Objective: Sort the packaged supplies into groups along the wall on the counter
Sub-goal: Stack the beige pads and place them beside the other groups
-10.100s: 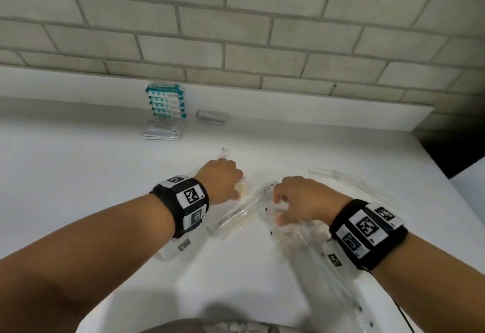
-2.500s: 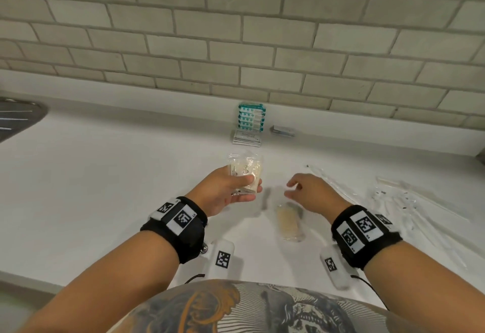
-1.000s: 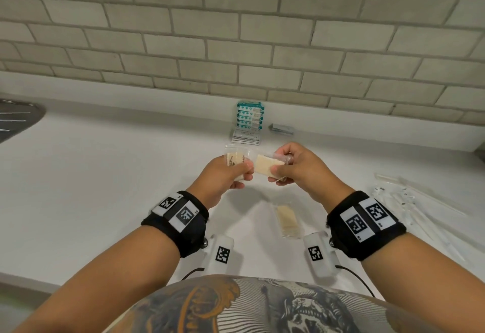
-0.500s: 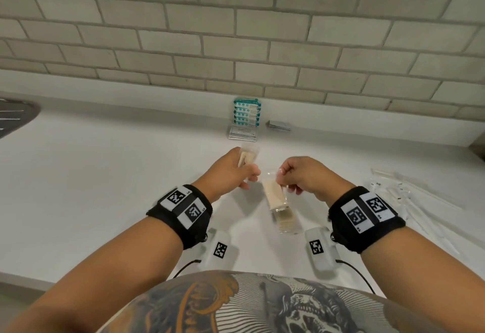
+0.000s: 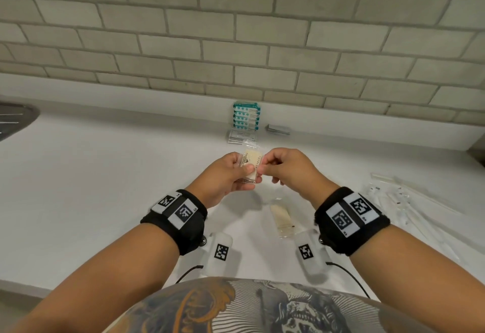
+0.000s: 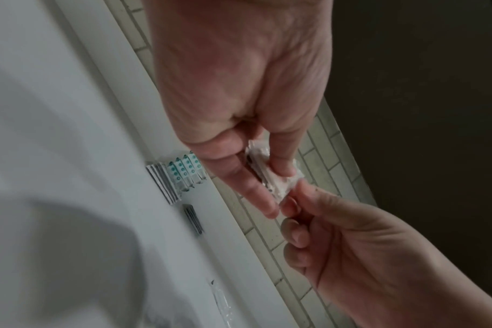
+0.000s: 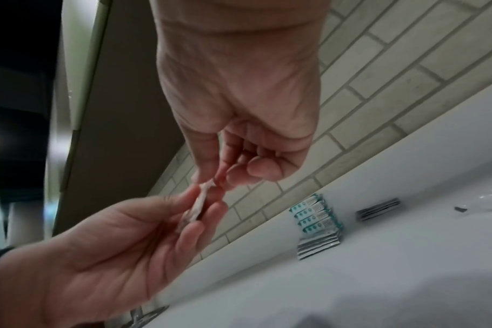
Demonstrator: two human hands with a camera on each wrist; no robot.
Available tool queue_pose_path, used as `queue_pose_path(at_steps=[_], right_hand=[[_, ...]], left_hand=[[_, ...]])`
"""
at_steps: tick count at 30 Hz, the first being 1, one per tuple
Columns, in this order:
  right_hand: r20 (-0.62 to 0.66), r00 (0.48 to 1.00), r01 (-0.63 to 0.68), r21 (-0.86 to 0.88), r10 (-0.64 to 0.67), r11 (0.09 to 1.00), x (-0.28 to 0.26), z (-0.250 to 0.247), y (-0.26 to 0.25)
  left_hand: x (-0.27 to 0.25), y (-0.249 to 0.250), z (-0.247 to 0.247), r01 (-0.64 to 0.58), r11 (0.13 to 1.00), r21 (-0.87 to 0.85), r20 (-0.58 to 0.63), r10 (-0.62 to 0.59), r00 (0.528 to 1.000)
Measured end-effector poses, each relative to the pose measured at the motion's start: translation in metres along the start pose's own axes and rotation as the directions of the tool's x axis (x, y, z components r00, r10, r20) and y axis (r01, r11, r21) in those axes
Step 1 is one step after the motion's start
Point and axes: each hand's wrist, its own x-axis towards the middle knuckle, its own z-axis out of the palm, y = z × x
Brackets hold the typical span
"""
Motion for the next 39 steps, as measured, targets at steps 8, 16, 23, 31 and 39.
queue_pose_path(at_steps=[8, 16, 23, 31, 39], right_hand=[[-0.118, 0.987, 0.121, 0.064, -0.113, 0.991, 0.001, 0.003, 0.005], [-0.093, 0.934, 0.297, -0.331, -0.345, 0.895, -0.006, 0.001, 0.021], [-0.086, 0.995, 0.043, -0.009, -0.043, 0.999, -0.003, 0.001, 0.008], [-0.035, 0.998, 0.042, -0.036, -0.044, 0.998, -0.002, 0.000, 0.003], [0.002, 1.000, 0.028, -0.151, -0.028, 0.988, 0.000, -0.003, -0.003]], left_hand=[[0.000, -0.002, -0.005, -0.001, 0.997, 0.074, -0.030, 0.003, 1.000], [0.006, 0.000, -0.008, 0.072, 0.995, -0.072, -0.141, -0.082, 0.987], [0.004, 0.003, -0.002, -0.063, 0.998, 0.017, -0.140, 0.065, 0.988], [0.001, 0.008, -0.004, -0.094, 0.989, 0.113, -0.171, 0.112, 0.979], [0.005, 0.008, 0.006, -0.070, 0.907, 0.415, -0.144, 0.141, 0.979]])
